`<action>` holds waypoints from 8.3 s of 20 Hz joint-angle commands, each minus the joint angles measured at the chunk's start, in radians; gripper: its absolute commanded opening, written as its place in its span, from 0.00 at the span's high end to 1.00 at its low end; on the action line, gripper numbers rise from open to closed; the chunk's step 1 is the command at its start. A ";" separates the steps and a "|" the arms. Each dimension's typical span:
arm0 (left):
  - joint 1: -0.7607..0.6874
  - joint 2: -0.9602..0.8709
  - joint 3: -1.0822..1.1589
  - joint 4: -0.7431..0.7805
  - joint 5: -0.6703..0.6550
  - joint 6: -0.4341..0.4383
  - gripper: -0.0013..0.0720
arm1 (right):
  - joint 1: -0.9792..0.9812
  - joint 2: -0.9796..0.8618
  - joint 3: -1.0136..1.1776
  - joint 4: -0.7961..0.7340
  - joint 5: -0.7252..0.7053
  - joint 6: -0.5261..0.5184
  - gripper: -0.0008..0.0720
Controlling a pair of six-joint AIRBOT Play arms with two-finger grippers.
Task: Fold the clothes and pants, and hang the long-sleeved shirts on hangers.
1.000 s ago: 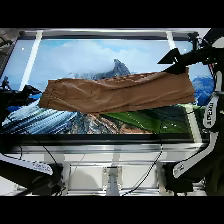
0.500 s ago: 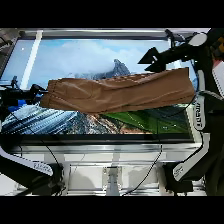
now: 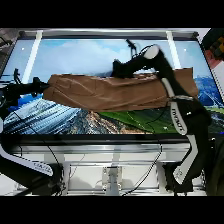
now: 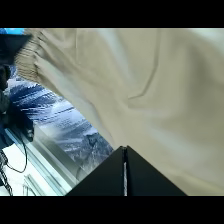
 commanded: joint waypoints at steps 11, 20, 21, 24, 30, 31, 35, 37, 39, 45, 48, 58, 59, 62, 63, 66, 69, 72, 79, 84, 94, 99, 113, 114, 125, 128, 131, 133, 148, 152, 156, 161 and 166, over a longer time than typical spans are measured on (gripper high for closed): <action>-0.272 0.269 0.001 -0.086 -0.035 0.069 0.96 | 0.209 -0.273 -0.007 -0.014 -0.195 0.460 0.97; -0.573 0.265 0.001 0.078 0.142 -0.035 0.96 | 0.097 -0.123 0.038 -0.560 -0.136 0.607 0.97; -0.599 0.263 0.001 0.129 0.156 -0.061 0.96 | 0.064 -0.073 0.038 -0.672 -0.108 0.607 0.97; -0.695 0.248 0.001 0.150 0.225 -0.084 0.96 | -0.041 0.038 0.038 -0.786 -0.047 0.586 0.97; -0.953 0.148 0.001 0.040 0.581 -0.160 0.96 | -0.135 0.135 0.038 -0.767 0.001 0.537 0.97; -0.995 0.123 0.001 -0.015 0.682 -0.159 0.96 | -0.135 0.139 0.038 -0.765 0.011 0.537 0.97; -1.100 0.069 0.001 -0.097 0.843 -0.159 0.47 | -0.134 0.141 0.038 -0.741 0.080 0.463 0.76; -1.103 0.070 0.001 -0.087 0.848 -0.159 0.47 | -0.135 0.141 0.038 -0.742 0.095 0.438 0.98; -1.065 0.077 0.001 -0.086 0.842 -0.159 0.59 | -0.135 0.141 0.038 -0.750 0.094 0.410 0.97; -0.836 0.171 -0.003 0.130 0.565 -0.178 0.97 | -0.256 0.140 0.012 -0.277 0.106 0.077 0.98; -0.724 0.222 -0.035 0.334 0.389 -0.291 0.97 | -0.361 0.129 -0.037 -0.023 0.154 -0.058 0.98; -0.586 0.276 -0.330 0.257 0.180 -0.238 0.36 | -0.394 0.076 -0.154 0.251 0.305 -0.272 0.97; -0.591 0.264 -0.330 0.215 0.179 -0.237 0.20 | -0.394 0.076 -0.154 0.251 0.305 -0.272 0.97; -0.604 0.217 -0.330 0.175 0.173 -0.237 0.20 | -0.394 0.076 -0.154 0.250 0.303 -0.272 0.97; -0.606 0.201 -0.330 0.163 0.172 -0.237 0.20 | -0.394 0.076 -0.154 0.250 0.303 -0.272 0.97; -0.607 0.167 -0.330 0.063 0.173 -0.211 0.20 | -0.394 0.076 -0.154 0.250 0.302 -0.272 0.97; -0.612 0.134 -0.329 -0.064 0.174 -0.154 0.20 | -0.394 0.076 -0.154 0.250 0.302 -0.272 0.97; -0.628 0.103 -0.329 -0.087 0.173 -0.133 0.20 | -0.394 0.076 -0.154 0.251 0.300 -0.272 0.97; -0.644 0.075 -0.329 -0.087 0.182 -0.133 0.40 | -0.394 0.076 -0.154 0.253 0.291 -0.271 0.97; -0.582 0.076 -0.328 -0.084 0.152 -0.133 0.39 | -0.394 0.076 -0.154 0.253 0.292 -0.271 0.97; -0.525 0.068 -0.327 -0.084 0.106 -0.106 0.11 | -0.394 0.076 -0.154 0.253 0.282 -0.272 0.97; -0.574 0.068 -0.327 -0.095 0.145 -0.103 0.11 | -0.394 0.076 -0.154 0.253 0.282 -0.272 0.97; -0.632 0.068 -0.326 -0.226 0.227 -0.061 0.92 | -0.394 0.076 -0.154 0.256 0.274 -0.271 0.97; -0.632 0.068 -0.326 -0.258 0.227 -0.045 0.96 | -0.394 0.076 -0.154 0.256 0.272 -0.271 0.97; -0.545 0.128 -0.322 -0.078 0.243 -0.053 0.97 | -0.326 -0.052 -0.159 0.137 0.222 -0.226 0.97; -0.493 0.185 -0.322 0.085 0.242 -0.127 0.97 | -0.309 -0.080 -0.159 0.105 0.198 -0.209 0.97; -0.420 0.259 -0.322 0.224 0.242 -0.186 0.97 | -0.301 -0.088 -0.159 0.105 0.193 -0.207 0.97; -0.358 0.315 -0.322 0.294 0.240 -0.223 0.97 | -0.287 -0.089 -0.159 0.105 0.193 -0.206 0.97; -0.164 0.566 -0.291 0.307 0.039 -0.219 0.96 | 0.069 -0.188 -0.159 0.095 -0.037 0.142 0.97; -0.232 0.566 -0.225 0.307 0.023 -0.214 0.97 | 0.026 -0.175 -0.124 0.061 -0.062 0.166 0.98; -0.410 0.531 -0.099 0.308 0.023 -0.249 0.97 | -0.125 -0.125 0.011 -0.127 0.040 0.186 0.97; -0.704 0.329 0.140 0.308 0.031 -0.376 0.97 | -0.347 -0.049 0.072 -0.171 0.208 0.140 0.97; -0.963 0.033 0.516 0.307 0.106 -0.511 0.97 | -0.533 0.009 0.072 -0.178 0.324 0.072 0.97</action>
